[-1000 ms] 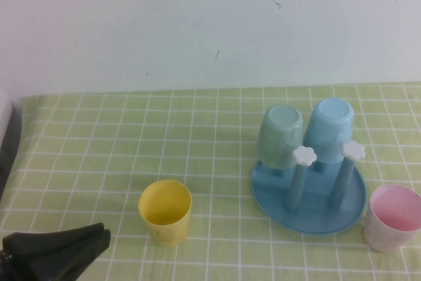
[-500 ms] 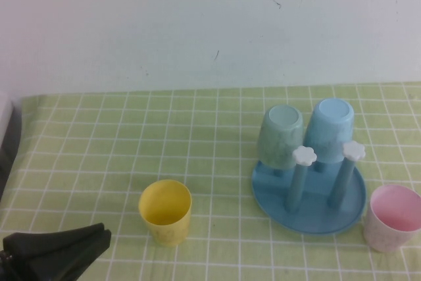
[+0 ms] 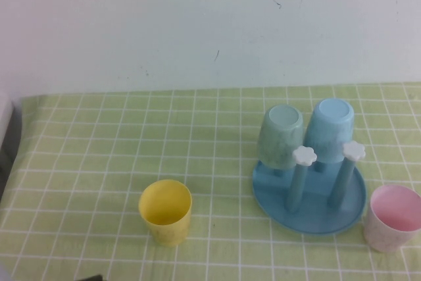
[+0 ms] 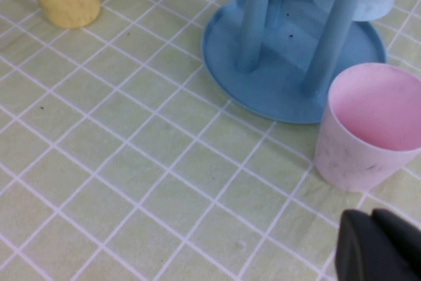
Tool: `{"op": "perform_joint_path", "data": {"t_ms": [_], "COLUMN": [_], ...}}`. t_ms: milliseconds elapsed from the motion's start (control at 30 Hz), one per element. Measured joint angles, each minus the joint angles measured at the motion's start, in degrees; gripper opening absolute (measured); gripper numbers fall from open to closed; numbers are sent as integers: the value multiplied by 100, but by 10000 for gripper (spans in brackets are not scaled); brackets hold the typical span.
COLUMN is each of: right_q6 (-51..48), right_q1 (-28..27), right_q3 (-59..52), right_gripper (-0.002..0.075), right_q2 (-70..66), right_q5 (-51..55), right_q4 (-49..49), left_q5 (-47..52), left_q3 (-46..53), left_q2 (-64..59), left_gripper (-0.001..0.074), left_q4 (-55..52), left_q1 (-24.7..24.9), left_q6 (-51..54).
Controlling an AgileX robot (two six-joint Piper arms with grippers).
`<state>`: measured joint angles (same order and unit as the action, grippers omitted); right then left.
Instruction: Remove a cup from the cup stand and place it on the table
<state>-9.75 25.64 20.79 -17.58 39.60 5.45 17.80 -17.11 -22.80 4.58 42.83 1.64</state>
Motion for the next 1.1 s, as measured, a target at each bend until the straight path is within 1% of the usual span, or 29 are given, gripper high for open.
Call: {"op": "perform_joint_path", "data": {"t_ms": [133, 233, 300, 367, 567, 767, 933, 1100], "right_q6": [0, 0, 0, 0, 0, 0, 0, 0], "right_q1": [0, 0, 0, 0, 0, 0, 0, 0], "right_q3": [0, 0, 0, 0, 0, -4, -4, -4], "right_gripper": [-2, -2, -2, -2, -2, -2, -2, -2], "right_q2": [0, 0, 0, 0, 0, 0, 0, 0], "right_q5": [0, 0, 0, 0, 0, 9, 9, 9], "right_q4": [3, 3, 3, 3, 13, 15, 15, 15], "left_q5": [11, 11, 11, 11, -16, 15, 41, 41], "left_q3": [831, 1278, 1428, 1543, 1815, 1825, 1825, 1825], "left_q2": [232, 652, 964, 1287, 2226, 2339, 2339, 2339], "left_gripper": [-2, -2, -2, -2, -2, -2, -2, -2], "left_q4": [64, 411, 547, 455, -458, -522, -543, -543], "left_q1": [-464, -900, -1139, -1370, -1994, -2692, -2931, -2948], "left_q6": [-118, -835, -1071, -1148, -1168, -1280, -1444, -1462]}}
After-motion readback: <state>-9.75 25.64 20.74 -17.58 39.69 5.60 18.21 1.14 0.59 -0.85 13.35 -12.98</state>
